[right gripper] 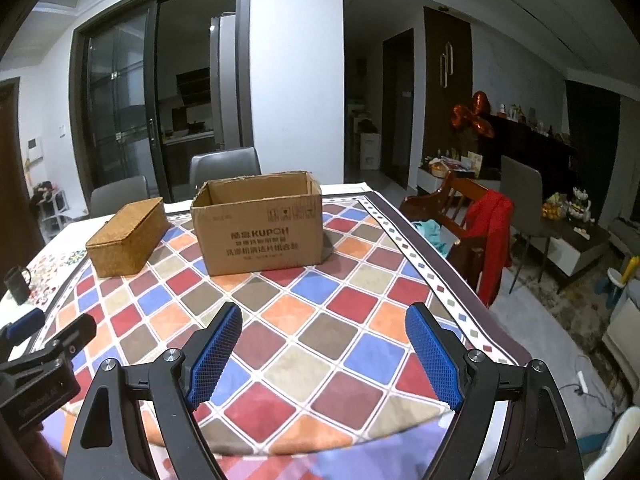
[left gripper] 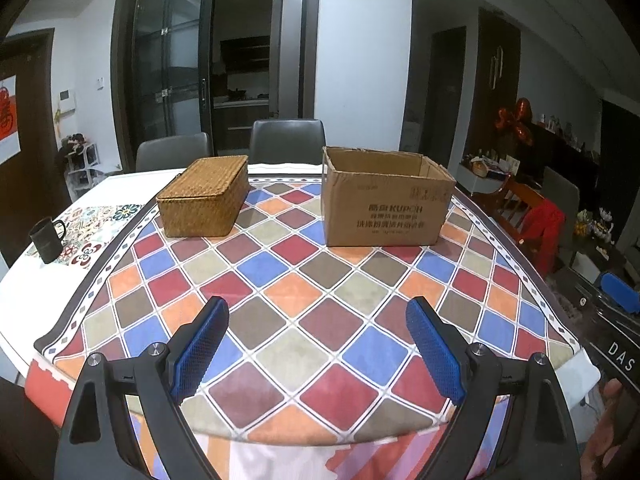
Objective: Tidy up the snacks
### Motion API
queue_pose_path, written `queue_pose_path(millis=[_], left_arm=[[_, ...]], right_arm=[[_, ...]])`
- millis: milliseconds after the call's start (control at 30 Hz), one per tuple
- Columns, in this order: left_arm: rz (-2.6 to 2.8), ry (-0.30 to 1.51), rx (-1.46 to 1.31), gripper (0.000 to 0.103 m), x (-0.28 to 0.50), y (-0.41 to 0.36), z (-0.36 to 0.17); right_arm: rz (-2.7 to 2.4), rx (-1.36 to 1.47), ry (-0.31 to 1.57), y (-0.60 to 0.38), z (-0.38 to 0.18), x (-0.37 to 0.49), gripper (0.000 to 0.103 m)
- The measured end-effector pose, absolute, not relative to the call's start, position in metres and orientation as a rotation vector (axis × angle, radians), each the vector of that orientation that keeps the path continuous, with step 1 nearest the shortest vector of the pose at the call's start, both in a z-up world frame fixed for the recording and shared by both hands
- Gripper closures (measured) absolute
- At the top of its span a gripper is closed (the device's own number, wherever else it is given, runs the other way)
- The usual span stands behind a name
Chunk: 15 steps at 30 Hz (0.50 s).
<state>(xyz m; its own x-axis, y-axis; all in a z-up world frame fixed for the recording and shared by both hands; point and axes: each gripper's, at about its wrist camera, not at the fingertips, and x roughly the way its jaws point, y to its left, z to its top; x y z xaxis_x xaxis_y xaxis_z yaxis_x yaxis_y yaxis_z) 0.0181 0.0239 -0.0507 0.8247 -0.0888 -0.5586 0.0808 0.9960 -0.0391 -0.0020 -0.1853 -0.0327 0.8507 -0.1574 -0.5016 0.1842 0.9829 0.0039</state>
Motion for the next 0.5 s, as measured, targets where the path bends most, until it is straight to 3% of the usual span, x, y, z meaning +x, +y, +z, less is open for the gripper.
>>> queue_pose_path(millis=[500], left_arm=[[-0.099, 0.579, -0.02, 0.012, 0.002, 0.028, -0.05]], right_arm=[[-0.184, 0.045, 0.503, -0.18, -0.028, -0.021, 0.018]])
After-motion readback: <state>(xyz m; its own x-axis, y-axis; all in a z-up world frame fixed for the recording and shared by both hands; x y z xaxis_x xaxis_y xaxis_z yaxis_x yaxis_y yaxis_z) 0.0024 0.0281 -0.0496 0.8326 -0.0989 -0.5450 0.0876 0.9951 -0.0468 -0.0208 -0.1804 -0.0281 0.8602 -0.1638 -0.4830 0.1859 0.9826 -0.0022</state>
